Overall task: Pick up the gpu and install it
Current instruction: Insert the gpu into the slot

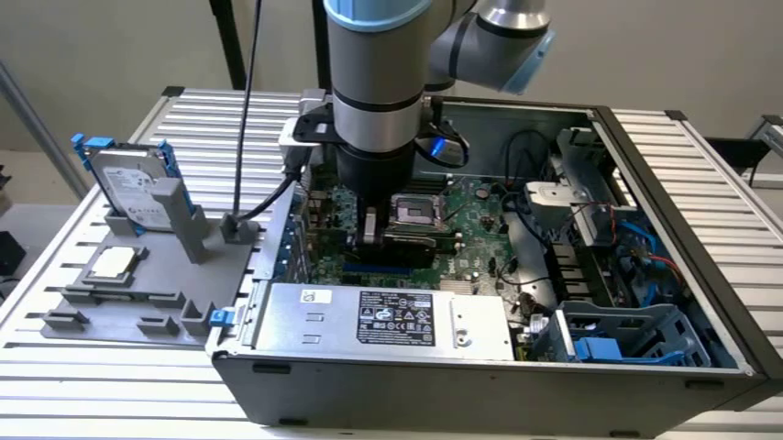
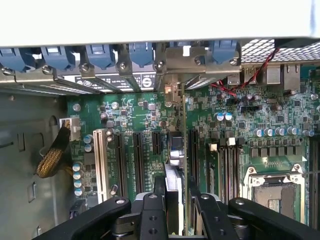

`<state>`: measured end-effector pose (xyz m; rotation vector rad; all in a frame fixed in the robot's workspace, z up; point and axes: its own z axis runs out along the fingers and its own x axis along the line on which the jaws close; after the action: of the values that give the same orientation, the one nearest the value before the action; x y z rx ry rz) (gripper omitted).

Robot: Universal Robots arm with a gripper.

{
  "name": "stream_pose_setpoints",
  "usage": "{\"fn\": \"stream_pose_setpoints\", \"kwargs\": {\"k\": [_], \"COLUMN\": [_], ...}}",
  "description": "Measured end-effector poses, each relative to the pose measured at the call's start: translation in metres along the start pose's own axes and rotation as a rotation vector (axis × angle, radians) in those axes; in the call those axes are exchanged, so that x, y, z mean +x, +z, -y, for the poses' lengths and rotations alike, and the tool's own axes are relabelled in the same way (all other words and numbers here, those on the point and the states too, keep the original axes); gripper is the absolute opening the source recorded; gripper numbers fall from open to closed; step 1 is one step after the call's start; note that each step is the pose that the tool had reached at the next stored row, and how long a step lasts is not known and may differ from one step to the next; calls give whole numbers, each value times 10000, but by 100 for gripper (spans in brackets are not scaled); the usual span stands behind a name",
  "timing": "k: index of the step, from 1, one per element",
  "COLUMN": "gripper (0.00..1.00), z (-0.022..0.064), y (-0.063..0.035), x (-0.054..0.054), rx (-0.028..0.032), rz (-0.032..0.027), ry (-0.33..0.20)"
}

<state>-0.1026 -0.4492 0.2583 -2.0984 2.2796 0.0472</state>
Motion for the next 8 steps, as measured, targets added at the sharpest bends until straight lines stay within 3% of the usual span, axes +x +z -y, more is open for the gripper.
{"fn": "stream_pose_setpoints", "kwargs": {"k": [8], "gripper": [28], "z": [-9], "y": [30], "x": [-30], "rx": [0], "rz": [1], "ry": [-1]}}
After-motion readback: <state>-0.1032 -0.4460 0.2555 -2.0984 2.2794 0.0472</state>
